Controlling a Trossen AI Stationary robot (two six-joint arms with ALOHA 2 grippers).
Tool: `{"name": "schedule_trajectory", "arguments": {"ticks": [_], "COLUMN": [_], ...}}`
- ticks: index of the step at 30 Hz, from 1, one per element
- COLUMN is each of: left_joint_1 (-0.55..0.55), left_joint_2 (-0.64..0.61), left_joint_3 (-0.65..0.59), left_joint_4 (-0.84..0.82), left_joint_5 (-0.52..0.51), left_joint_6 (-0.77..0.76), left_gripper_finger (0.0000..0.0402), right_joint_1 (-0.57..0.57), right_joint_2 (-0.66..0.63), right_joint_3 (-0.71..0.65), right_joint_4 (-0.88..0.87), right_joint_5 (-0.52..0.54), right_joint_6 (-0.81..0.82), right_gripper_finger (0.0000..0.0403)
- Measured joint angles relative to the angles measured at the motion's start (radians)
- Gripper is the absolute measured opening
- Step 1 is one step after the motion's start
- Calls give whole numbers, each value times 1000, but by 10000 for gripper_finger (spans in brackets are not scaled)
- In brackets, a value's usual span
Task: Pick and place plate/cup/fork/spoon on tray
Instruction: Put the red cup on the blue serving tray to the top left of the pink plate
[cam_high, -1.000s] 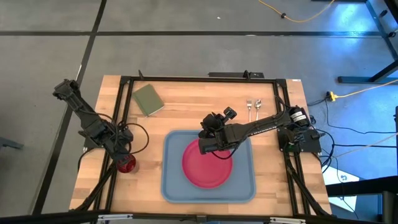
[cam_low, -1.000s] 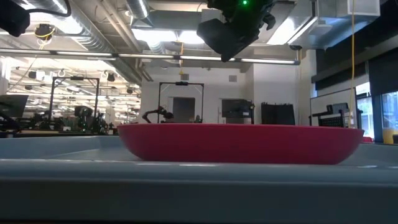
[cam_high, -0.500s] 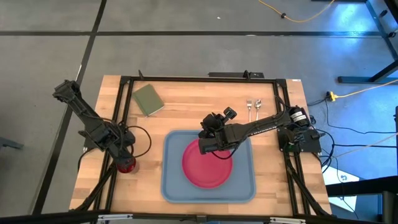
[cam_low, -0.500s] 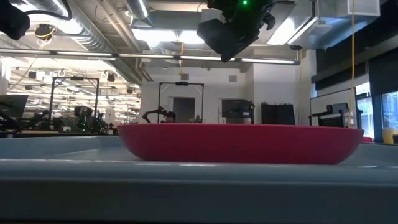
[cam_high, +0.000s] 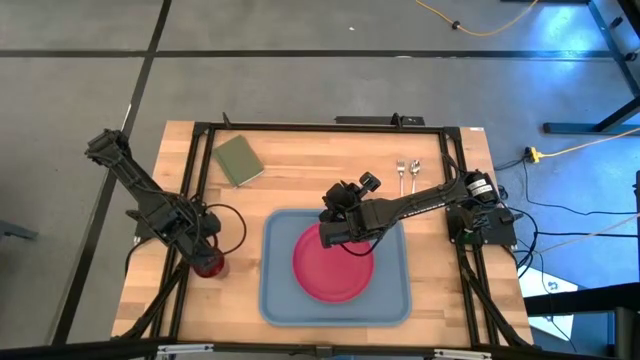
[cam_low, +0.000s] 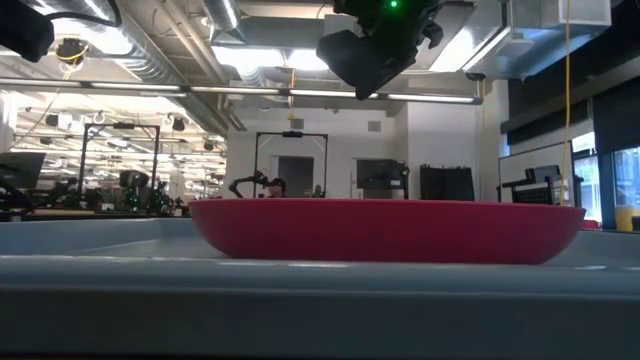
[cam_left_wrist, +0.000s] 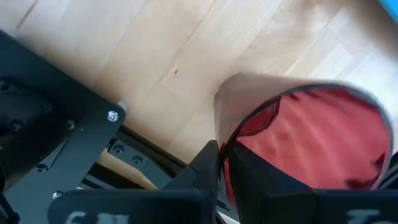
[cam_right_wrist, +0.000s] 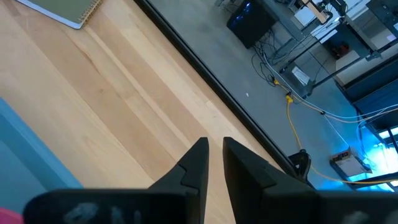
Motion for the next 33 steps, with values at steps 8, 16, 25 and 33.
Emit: {"name": "schedule_trajectory", "arguments": {"ticks": [8,16,25,33], "left_joint_1": [0,0,0,0], "left_joint_2": [0,0,0,0], "left_joint_3": [0,0,0,0], "left_joint_4": [0,-6,-6,-6], "left_joint_5": [0,-33,-42,-41], "left_joint_6": [0,34,52,52], "left_gripper_finger": [10,13,34,32], "right_joint_1": [0,0,0,0], "right_joint_2": [0,0,0,0], "right_joint_3": [0,0,0,0], "right_joint_4": [0,0,0,0], "right_joint_5": [0,0,0,0], "right_joint_6": [-1,-1,-1,-1], "right_gripper_finger": [54,54,54,54]}}
